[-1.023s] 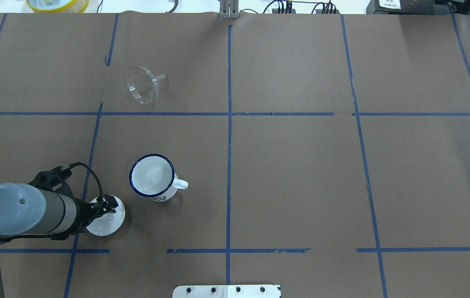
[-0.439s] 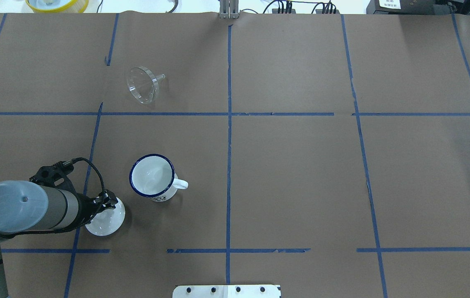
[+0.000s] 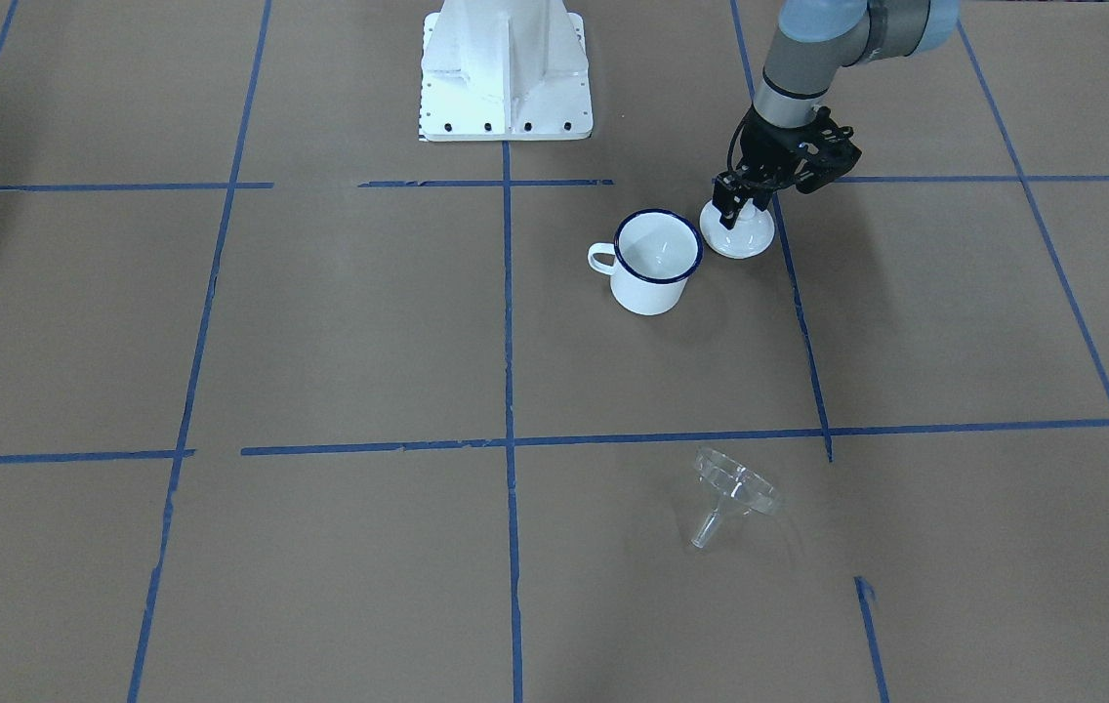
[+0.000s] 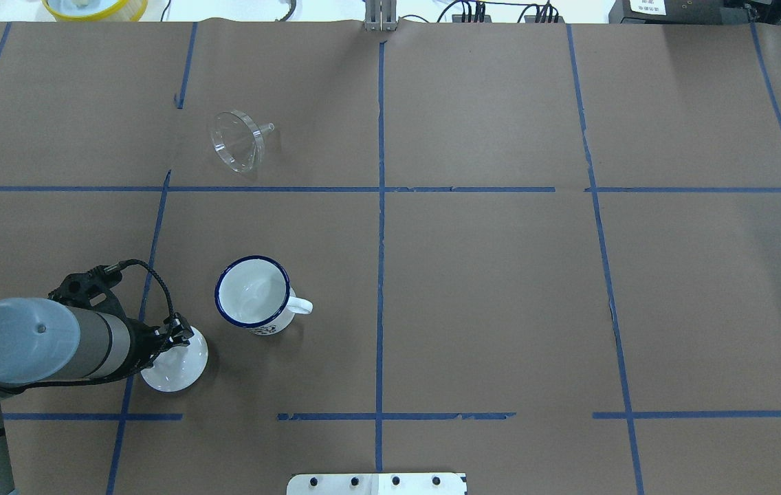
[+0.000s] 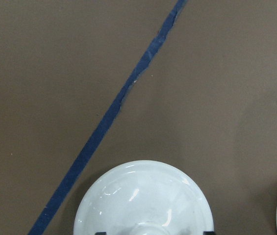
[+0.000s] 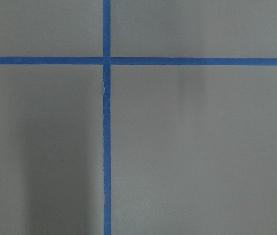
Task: Remove funnel from cup
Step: 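Lift the white lid and carry it over the mug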
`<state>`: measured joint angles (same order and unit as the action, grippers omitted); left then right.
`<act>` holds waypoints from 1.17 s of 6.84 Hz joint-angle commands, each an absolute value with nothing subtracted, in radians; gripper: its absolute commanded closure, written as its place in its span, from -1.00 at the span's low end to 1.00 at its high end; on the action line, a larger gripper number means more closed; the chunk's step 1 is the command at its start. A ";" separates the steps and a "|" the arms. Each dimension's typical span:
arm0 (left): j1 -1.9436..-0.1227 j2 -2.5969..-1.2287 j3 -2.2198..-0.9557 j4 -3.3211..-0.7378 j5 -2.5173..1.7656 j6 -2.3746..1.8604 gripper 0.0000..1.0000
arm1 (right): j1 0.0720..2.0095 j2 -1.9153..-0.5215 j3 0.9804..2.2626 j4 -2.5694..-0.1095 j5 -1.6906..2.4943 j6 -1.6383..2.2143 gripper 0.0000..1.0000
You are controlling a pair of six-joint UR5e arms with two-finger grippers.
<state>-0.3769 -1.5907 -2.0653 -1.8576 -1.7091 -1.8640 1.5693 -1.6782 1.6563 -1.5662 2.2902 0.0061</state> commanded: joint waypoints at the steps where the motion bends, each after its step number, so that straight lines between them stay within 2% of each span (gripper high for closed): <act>1: -0.377 -1.591 -2.065 -1.858 -1.710 -1.864 0.85 | 1.569 -1.678 1.657 -1.566 2.290 0.006 -1.00; 2: -0.377 -1.591 -2.066 -1.858 -1.710 -1.864 1.00 | 1.569 -1.678 1.657 -1.566 2.290 0.006 -1.00; 4: -0.438 -1.597 -2.116 -1.820 -1.712 -1.862 1.00 | 1.569 -1.678 1.657 -1.566 2.290 0.006 -1.00; 6: -0.506 -1.598 -2.315 -1.594 -1.715 -1.821 1.00 | 1.569 -1.678 1.657 -1.566 2.290 0.006 -1.00; 7: -0.517 -1.618 -2.366 -1.524 -1.718 -1.818 1.00 | 1.569 -1.678 1.657 -1.566 2.290 0.006 -1.00; 8: -0.529 -1.714 -2.347 -1.455 -1.723 -1.818 1.00 | 1.569 -1.678 1.655 -1.566 2.290 0.006 -1.00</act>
<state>-0.5120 -1.6367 -2.3307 -1.5463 -1.7181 -1.8220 1.5693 -1.6782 1.6564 -1.5662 2.2902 0.0061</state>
